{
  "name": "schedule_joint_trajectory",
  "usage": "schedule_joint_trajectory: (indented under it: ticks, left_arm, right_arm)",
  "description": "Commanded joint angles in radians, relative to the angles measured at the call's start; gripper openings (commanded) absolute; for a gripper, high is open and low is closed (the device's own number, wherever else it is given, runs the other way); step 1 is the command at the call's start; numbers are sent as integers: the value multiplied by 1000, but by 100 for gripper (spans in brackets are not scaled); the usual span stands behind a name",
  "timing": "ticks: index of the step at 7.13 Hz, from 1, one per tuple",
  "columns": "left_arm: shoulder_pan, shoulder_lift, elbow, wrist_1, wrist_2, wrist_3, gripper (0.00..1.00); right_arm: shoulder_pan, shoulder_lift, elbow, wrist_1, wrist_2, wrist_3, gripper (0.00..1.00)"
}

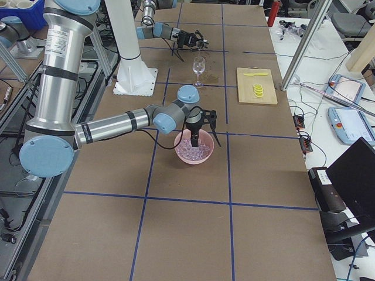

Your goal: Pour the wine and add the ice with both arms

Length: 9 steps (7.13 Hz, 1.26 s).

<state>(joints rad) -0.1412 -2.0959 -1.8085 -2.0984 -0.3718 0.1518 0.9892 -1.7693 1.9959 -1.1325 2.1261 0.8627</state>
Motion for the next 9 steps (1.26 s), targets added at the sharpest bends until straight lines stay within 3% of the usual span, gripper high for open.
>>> schedule_joint_trajectory:
  ticks: [1, 5, 9]
  left_arm:
    - [8, -4, -8, 62, 13, 32, 0]
    - [8, -18, -32, 89, 22, 264, 0]
    - [8, -18, -34, 90, 34, 330, 0]
  right_arm:
    - [-1, 1, 0, 0, 0, 1, 100]
    - [-3, 2, -5, -1, 0, 1, 100]
    - [-3, 4, -5, -1, 0, 1, 100]
